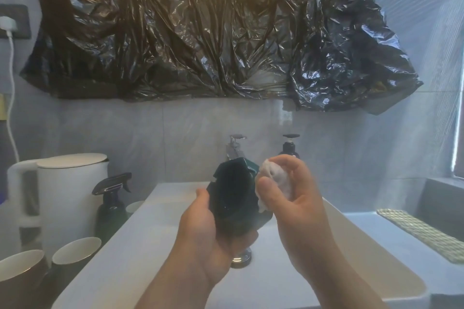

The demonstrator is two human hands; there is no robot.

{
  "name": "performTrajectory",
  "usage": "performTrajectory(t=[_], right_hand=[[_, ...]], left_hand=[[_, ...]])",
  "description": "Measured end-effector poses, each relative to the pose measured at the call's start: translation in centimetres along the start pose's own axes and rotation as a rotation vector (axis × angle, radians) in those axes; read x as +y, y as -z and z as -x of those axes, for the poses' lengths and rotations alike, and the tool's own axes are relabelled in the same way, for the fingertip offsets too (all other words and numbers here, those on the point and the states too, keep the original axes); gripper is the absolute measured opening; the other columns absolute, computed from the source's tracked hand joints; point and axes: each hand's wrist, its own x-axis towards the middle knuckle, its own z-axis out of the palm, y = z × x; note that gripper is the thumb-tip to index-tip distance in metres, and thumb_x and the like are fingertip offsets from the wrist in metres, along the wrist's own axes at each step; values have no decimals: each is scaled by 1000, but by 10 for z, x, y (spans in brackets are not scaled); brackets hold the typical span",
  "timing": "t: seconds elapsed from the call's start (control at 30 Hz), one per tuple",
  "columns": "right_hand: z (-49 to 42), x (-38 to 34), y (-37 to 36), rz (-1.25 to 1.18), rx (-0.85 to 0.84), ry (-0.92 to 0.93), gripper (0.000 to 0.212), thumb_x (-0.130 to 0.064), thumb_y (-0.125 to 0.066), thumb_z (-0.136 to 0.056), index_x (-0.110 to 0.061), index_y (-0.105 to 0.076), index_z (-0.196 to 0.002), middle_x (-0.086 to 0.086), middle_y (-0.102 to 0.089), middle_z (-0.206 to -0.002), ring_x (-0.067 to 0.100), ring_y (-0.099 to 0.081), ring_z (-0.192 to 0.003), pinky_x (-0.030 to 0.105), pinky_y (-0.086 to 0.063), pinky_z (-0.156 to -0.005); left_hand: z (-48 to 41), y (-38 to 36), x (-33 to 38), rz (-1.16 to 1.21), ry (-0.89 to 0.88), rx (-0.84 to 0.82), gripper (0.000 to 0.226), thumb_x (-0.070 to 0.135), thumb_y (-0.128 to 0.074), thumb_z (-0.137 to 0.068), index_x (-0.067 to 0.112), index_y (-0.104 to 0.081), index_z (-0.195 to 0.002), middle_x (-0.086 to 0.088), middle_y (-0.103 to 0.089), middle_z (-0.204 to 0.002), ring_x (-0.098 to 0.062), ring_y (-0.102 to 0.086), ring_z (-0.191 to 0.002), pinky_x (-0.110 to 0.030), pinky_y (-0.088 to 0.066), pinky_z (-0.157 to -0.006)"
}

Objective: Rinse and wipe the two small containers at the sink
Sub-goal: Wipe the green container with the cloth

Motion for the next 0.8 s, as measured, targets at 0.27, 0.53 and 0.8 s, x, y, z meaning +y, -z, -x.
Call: performTrajectory(t=[0.27,0.53,0.8], right_hand=[[1,8,-9,-129,176,-216,10,-34,-59,-96,-30,-59,-106,3,-66,-91,12,-65,-77,22,-53,-63],[-16,10,10,-495,245,-512,45,-39,-43,-105,-4,-59,-130,24,-68,-123,35,-71,-108,36,-62,-68],[2,3,-11,-313,149,-248,23,-29,-48,-104,-15,-60,-118,7,-70,-95,17,-68,-87,26,-55,-71]], left_hand=[[8,-12,-21,-110,-263,123,27,46,-44,-102,28,-63,-104,-8,-70,-105,-27,-68,-86,-48,-51,-90],[4,4,-4,-708,-490,-299,104,26,-84,-53,65,-28,-132,39,-58,-107,19,-60,-96,-20,-53,-84],[-11,13,-2,-445,-307,-232,73,58,-88,-56,17,-65,-111,-8,-78,-102,-21,-76,-90,-43,-59,-87]])
